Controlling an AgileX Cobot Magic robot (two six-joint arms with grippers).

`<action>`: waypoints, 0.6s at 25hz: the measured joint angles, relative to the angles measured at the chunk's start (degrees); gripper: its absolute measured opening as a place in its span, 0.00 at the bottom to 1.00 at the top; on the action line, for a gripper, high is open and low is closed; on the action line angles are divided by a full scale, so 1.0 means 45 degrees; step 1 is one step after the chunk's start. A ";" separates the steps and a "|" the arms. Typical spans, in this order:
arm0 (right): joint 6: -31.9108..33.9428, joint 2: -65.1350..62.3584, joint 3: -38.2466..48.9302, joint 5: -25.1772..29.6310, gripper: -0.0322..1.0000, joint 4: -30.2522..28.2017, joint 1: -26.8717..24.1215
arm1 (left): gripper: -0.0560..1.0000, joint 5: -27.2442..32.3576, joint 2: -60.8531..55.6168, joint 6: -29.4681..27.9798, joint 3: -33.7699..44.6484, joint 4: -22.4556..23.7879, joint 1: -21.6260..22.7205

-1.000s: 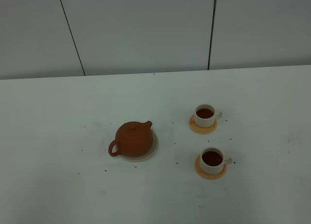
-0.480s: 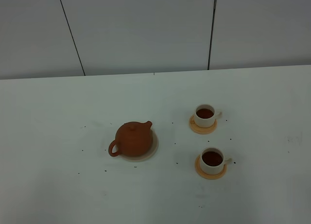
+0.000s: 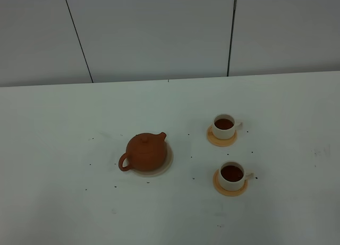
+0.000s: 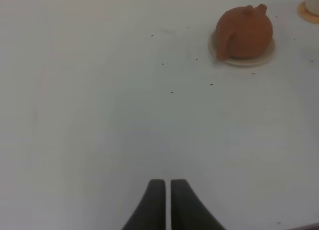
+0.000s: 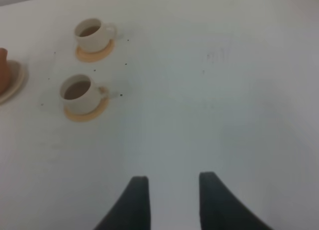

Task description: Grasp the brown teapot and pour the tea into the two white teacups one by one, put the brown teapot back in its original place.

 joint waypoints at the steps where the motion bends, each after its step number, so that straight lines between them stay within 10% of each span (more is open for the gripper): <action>1: 0.0000 0.0000 0.0000 0.0000 0.27 0.0000 0.0000 | 0.13 -0.0011 0.0000 0.0000 0.0000 0.0000 0.0000; 15: 0.0000 0.0000 0.0000 0.0000 0.27 0.0000 0.0000 | 0.13 -0.0048 0.0000 0.0000 0.0000 0.0002 0.0000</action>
